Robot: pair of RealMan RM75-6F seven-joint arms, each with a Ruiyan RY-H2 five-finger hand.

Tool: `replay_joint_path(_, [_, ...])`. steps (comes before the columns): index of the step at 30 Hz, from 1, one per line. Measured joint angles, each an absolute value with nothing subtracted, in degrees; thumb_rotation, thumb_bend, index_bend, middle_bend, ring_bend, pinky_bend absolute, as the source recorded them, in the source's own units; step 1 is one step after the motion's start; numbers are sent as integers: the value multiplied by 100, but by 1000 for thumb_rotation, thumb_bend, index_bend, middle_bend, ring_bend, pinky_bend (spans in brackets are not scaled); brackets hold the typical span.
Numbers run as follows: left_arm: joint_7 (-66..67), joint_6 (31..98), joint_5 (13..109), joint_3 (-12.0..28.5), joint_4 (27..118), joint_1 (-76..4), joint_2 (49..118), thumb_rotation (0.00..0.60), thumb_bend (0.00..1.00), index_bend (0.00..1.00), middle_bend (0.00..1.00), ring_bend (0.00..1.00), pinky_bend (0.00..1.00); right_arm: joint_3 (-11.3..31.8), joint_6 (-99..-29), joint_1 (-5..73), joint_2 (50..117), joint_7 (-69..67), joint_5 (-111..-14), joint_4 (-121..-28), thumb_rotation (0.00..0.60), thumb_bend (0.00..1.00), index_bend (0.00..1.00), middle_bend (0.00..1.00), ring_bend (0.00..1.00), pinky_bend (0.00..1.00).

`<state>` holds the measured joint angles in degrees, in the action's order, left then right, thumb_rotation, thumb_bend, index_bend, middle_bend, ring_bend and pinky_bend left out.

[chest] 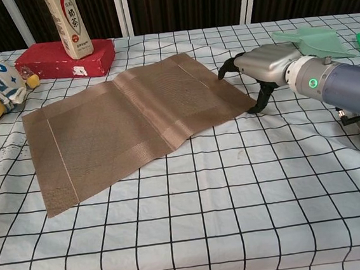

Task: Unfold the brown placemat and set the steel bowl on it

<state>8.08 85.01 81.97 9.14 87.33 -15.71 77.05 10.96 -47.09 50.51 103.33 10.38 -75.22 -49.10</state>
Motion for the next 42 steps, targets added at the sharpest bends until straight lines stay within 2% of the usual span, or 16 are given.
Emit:
replay_joint_path(6, [780, 8462, 8178, 915, 8755, -1573, 7687, 600, 23, 53, 22, 2, 11, 1039, -4776, 5055, 10432, 713, -7655, -4701, 600, 116, 203, 101, 80, 209])
replay_joint_path(14, [761, 8436, 8160, 920, 8784, -1573, 7672, 600, 23, 53, 22, 2, 11, 972, -4871, 5068, 10532, 331, -7834, -4492, 600, 306, 210, 102, 80, 209])
replay_joint_path(21, [741, 8424, 8143, 929, 8797, -1572, 7671, 600, 24, 54, 23, 3, 11, 933, -4962, 5073, 10601, 87, -7947, -4351, 600, 356, 226, 102, 80, 209])
replay_joint_path(26, [729, 8423, 8126, 939, 8805, -1569, 7673, 600, 23, 54, 23, 3, 11, 926, -5036, 5071, 10644, -62, -8001, -4278, 600, 355, 308, 137, 99, 209])
replay_joint_path(33, [736, 8397, 8104, 937, 8834, -1569, 7672, 600, 24, 54, 23, 3, 11, 897, -5301, 5040, 10661, -270, -8152, -4249, 600, 346, 449, 246, 130, 209])
replay_joint_path(37, [742, 8396, 8105, 932, 8850, -1566, 7672, 600, 24, 54, 23, 3, 11, 875, -5356, 5017, 10647, -322, -8191, -4267, 600, 345, 556, 278, 143, 209])
replay_joint_path(42, [741, 8384, 8093, 932, 8865, -1564, 7667, 600, 24, 54, 23, 3, 11, 839, -5400, 4984, 10621, -330, -8229, -4310, 600, 346, 572, 283, 146, 209])
